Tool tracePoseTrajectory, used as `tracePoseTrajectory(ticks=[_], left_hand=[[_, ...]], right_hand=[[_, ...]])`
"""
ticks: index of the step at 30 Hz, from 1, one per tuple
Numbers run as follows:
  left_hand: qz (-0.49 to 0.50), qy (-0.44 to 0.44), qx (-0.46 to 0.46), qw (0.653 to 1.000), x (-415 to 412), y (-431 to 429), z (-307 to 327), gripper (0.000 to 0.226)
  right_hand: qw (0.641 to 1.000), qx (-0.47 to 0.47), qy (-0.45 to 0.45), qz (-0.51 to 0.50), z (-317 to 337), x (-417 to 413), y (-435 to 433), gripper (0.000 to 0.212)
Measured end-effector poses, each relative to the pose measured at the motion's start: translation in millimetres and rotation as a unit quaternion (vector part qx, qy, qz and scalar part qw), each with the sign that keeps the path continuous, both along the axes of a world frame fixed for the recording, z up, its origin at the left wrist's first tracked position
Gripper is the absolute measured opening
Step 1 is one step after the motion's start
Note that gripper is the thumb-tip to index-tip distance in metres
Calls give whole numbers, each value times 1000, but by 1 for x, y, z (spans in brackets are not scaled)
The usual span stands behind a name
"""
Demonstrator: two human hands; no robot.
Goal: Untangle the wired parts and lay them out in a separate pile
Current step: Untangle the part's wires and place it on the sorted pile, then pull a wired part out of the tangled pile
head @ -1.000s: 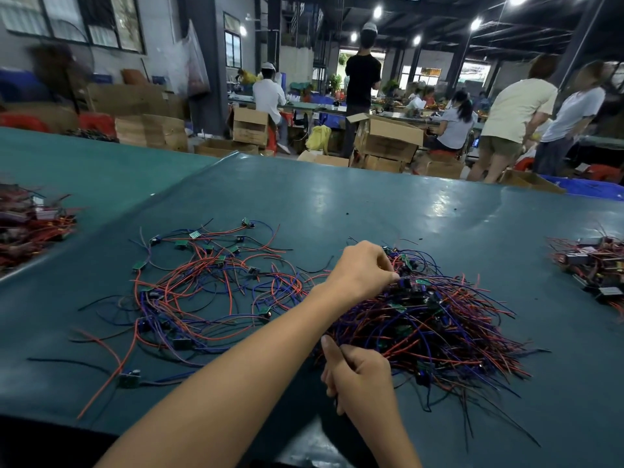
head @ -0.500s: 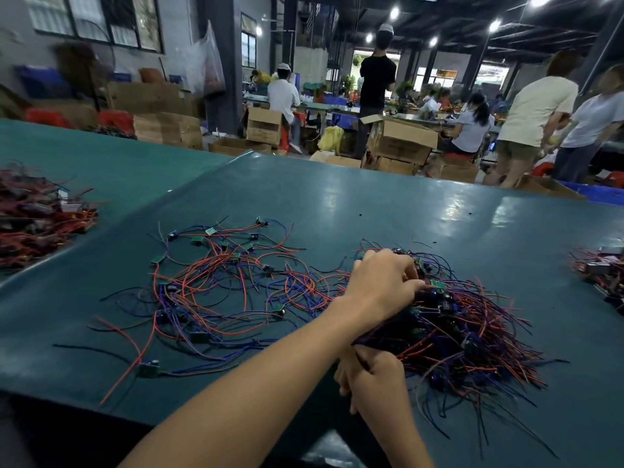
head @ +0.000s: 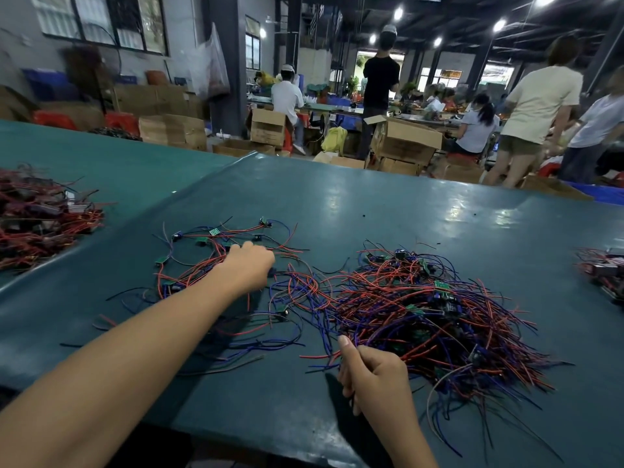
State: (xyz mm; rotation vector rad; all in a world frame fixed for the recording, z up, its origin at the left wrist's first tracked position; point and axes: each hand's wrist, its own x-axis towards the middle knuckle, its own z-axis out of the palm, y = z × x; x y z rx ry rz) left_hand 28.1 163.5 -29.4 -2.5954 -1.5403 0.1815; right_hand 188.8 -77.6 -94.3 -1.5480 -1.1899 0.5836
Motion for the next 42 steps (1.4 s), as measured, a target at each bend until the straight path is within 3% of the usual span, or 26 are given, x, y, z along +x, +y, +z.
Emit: tracePoseTrajectory(ticks=[4, 7, 12, 15, 20, 23, 25, 28, 31, 34, 36, 38, 40, 42], left_hand=[[6, -29, -5, 1000, -6, 8, -8, 24], [32, -59, -59, 996, -5, 9, -8, 30], [16, -105, -74, 992, -9, 4, 10, 14], [-7, -214, -89, 973, -15, 0, 34, 19], [-13, -478, -94, 873, -20, -16, 69, 7], [-34, -576, -86, 812, -15, -28, 82, 12], [-32, -638, -132, 758, -7, -36, 88, 11], [22, -723, -321, 611, 7, -49, 84, 9], [59, -729, -491, 474, 15, -61, 59, 11], [84, -721, -594, 347, 21, -74, 21, 19], [92, -721, -609, 318, 25, -83, -4, 21], [84, -723, -606, 320, 25, -90, -25, 22], [53, -709, -618, 337, 21, -96, -40, 24], [-35, -674, -634, 377, 19, -101, -44, 28]], right_hand=[[1000, 4, -3, 1, -2, 1, 1, 55], [1000, 6, -1, 4, -2, 1, 1, 55], [1000, 1, 8, 1, -2, 1, 0, 56], [1000, 8, 3, 5, 0, -1, -1, 61], [999, 29, -31, 18, 0, 1, 0, 62], [999, 30, -29, 16, 0, 0, 0, 63], [999, 38, -27, 6, 1, -1, 0, 63], [997, 68, -21, -3, 1, -3, -2, 60], [996, 84, -8, 21, 6, -5, -6, 44], [993, 88, 68, 35, 17, -8, -7, 28], [989, 56, 131, 37, 25, -12, -2, 19], [984, 1, 167, 59, 34, -15, 8, 21], [973, -38, 212, 85, 43, -19, 20, 21], [960, -44, 267, 70, 51, -22, 33, 29]])
